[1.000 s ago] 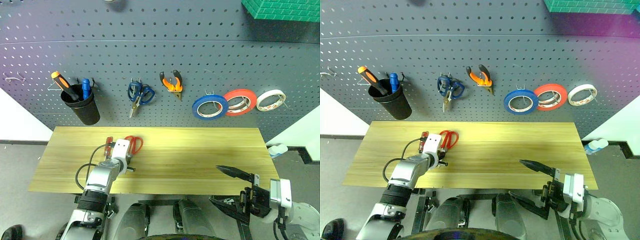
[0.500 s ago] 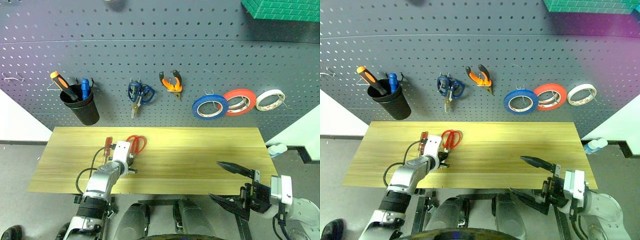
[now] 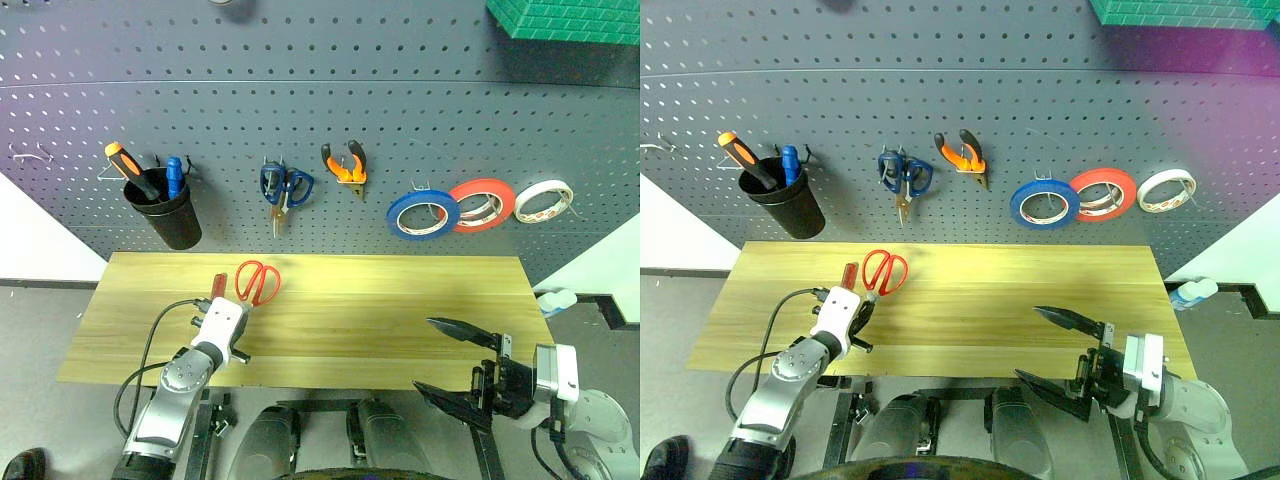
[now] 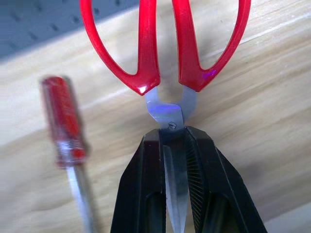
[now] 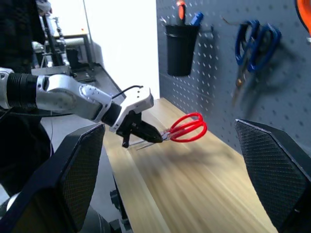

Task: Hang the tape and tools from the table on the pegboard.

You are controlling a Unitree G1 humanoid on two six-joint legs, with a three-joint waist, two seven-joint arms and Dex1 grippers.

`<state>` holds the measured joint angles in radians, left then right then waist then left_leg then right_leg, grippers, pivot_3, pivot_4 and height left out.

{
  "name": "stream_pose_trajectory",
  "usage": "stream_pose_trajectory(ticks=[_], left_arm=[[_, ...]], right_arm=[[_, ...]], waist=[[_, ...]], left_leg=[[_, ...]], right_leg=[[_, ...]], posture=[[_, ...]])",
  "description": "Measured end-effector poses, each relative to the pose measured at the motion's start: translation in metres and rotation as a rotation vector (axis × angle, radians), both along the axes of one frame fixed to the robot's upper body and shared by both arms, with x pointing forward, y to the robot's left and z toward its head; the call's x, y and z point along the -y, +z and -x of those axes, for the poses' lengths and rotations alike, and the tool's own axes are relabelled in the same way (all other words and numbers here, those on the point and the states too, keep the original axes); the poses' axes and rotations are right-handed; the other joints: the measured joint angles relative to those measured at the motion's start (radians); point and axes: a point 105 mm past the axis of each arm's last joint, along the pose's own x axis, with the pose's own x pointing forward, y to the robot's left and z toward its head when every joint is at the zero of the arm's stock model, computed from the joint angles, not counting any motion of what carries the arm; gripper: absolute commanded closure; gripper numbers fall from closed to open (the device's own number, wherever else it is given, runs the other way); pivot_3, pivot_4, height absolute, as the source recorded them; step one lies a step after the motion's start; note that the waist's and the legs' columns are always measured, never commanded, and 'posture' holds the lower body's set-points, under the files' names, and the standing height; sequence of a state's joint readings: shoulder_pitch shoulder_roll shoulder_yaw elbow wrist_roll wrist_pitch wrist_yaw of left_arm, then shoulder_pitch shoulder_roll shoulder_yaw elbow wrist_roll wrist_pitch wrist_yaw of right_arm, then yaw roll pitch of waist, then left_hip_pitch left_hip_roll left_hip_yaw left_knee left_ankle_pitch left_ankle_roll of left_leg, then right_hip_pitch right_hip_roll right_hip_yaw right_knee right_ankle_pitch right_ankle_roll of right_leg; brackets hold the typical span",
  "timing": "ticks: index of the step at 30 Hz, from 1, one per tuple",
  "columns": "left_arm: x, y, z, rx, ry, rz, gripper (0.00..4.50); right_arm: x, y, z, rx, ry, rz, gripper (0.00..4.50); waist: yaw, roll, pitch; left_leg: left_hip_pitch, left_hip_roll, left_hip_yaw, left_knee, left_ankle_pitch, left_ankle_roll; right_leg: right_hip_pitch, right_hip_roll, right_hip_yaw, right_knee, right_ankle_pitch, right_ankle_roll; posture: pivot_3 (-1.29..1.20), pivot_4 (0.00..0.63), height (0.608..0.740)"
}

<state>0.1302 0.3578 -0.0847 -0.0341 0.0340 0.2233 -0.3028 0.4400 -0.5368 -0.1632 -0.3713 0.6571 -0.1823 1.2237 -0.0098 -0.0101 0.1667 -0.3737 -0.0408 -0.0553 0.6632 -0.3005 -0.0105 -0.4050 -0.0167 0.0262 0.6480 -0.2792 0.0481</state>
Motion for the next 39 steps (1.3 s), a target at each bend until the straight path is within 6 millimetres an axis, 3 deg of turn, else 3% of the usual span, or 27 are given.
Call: stream_pose_trajectory(ticks=[12,27,39], left_arm=[[0.011,0.026,0.017,0.199,-0.173,0.001,4.25],[0.013,0.06,0.021,0.412,-0.275,-0.014,4.25],[0.002,0.097,0.009,0.615,-0.262,-0.098,4.25]], right_arm=[[-0.005,0.002,-0.003,-0.023,0.036,-0.045,0.0],[0.008,0.028,-0.02,-0.098,0.025,-0.216,0.0],[0.02,0.035,-0.042,-0.087,-0.038,-0.243,0.0]], waist=[[-0.002,0.006,-0.017],[-0.003,0.007,-0.044],[-0.003,0.008,-0.054]], left_leg=[[0.001,0.0,0.001,0.0,0.0,0.0],[0.002,0.0,0.002,0.002,0.0,0.0],[0.008,0.0,0.002,0.003,0.0,0.0]], right_leg=[[0.0,0.0,0.0,0.001,0.0,0.0],[0.002,0.001,0.0,0.002,0.001,0.001],[0.008,0.001,0.0,0.003,0.002,0.002]], posture=[[-0.1,0.081,0.734],[-0.1,0.065,0.734],[-0.1,0.056,0.734]])
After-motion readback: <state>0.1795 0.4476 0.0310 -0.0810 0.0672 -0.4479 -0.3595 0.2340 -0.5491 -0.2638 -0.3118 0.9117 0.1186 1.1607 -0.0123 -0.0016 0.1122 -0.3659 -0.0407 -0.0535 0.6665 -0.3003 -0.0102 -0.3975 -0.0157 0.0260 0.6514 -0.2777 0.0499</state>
